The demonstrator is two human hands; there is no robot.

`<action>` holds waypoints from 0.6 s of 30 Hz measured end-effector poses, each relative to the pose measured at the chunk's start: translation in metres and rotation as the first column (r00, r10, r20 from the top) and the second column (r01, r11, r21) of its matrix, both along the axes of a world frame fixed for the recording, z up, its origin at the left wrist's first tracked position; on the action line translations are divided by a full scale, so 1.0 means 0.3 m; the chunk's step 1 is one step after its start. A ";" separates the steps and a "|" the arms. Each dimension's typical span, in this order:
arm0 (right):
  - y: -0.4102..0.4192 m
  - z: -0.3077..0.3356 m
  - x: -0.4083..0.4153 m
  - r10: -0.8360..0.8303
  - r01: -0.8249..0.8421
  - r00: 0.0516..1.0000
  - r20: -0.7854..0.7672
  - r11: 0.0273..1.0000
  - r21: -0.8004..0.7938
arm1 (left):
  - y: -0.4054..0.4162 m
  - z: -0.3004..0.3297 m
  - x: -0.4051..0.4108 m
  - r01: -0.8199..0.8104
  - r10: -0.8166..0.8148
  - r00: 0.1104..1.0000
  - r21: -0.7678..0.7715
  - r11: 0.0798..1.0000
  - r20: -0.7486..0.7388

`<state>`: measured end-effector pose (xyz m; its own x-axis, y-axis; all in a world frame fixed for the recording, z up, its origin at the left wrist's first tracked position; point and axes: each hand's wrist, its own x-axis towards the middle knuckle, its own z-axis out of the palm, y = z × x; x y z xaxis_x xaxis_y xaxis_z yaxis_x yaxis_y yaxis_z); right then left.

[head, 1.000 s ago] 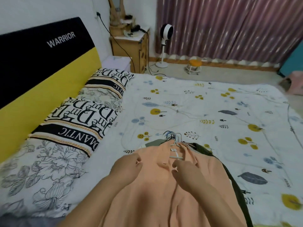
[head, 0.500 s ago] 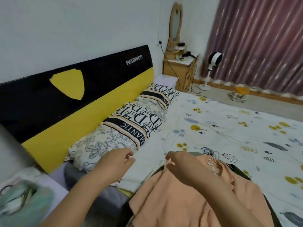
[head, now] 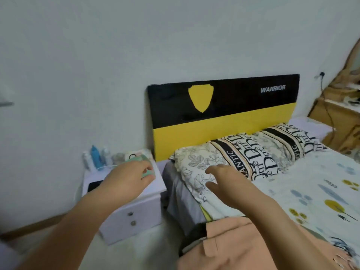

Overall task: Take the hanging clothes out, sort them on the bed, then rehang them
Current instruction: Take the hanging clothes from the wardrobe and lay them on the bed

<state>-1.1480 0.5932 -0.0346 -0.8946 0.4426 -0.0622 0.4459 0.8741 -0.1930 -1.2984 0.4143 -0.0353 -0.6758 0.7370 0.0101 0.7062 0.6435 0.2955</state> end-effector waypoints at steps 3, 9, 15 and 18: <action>-0.135 0.018 -0.061 0.127 -0.127 0.992 0.008 0.992 0.000 | -0.199 0.021 0.018 -0.110 0.110 0.994 -0.035 0.993 0.006; -0.443 0.059 -0.189 0.344 -0.344 0.938 -0.031 0.939 -0.005 | -0.570 0.067 0.048 -0.304 0.307 0.951 -0.083 0.949 0.021; -0.790 0.097 -0.300 0.525 -0.524 0.851 -0.033 0.851 0.029 | -0.931 0.106 0.067 -0.448 0.451 0.892 -0.081 0.890 0.028; -0.993 0.111 -0.353 0.592 -0.592 0.805 -0.039 0.806 0.017 | -1.136 0.120 0.065 -0.513 0.517 0.855 -0.088 0.854 0.031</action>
